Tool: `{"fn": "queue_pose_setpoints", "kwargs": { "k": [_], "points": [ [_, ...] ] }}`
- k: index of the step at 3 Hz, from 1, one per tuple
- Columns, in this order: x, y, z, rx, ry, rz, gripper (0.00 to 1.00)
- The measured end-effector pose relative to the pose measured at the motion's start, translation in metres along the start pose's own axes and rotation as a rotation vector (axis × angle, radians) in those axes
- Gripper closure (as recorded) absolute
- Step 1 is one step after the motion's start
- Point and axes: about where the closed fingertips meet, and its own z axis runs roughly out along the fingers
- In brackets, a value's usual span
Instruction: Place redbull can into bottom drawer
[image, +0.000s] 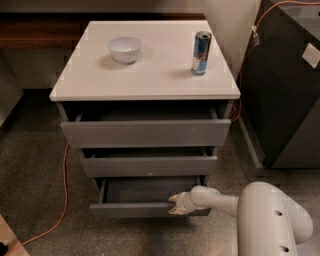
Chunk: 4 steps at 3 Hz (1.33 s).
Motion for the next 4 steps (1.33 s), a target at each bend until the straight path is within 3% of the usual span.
{"fn": "queue_pose_setpoints", "kwargs": {
  "k": [1,2,3,4],
  "points": [
    [-0.01,0.034,-0.009,-0.053,-0.024,0.028,0.96],
    [-0.01,0.034,-0.009,-0.053,-0.024,0.028,1.0],
    [-0.017,0.058,-0.018,-0.089,-0.035,0.047,1.0],
    [-0.019,0.062,-0.019,-0.095,-0.037,0.051,1.0]
  ]
}}
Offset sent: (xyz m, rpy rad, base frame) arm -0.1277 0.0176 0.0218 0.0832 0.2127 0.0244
